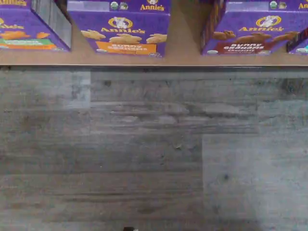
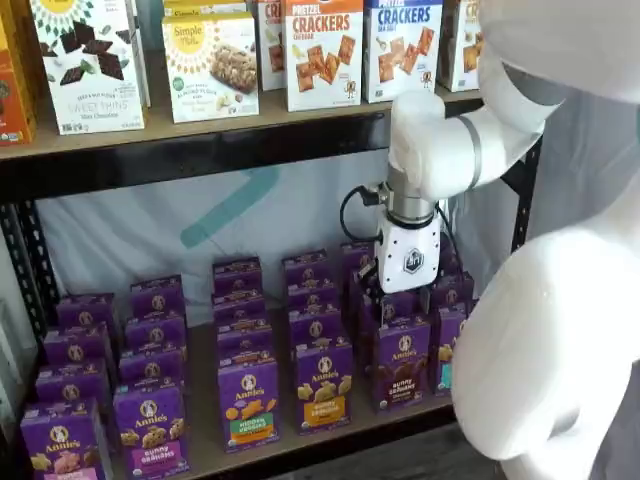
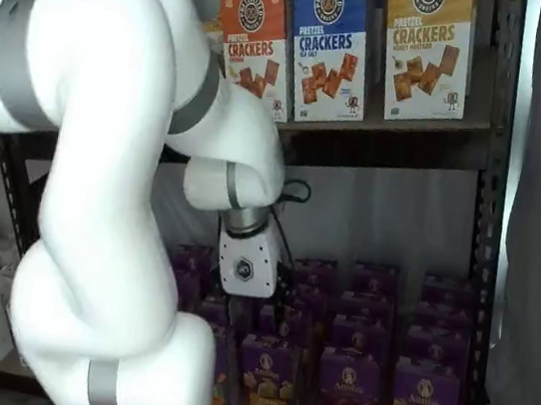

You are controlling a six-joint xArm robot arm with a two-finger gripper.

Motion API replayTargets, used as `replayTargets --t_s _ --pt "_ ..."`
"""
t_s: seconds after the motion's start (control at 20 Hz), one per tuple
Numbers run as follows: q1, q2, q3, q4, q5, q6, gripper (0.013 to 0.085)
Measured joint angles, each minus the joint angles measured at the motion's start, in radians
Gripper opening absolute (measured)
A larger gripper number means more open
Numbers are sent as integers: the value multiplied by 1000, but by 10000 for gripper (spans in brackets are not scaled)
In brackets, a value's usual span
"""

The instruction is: Pick up the purple box with a brown patch in the center, on the bottom shelf, the fifth box from the left

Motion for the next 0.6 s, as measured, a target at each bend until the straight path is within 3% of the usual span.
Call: replayTargets --t_s 0.35,0.6 --pt "-41 163 -49 -42 -115 -3 850" --pt "-65 274 -96 -34 -180 -32 850"
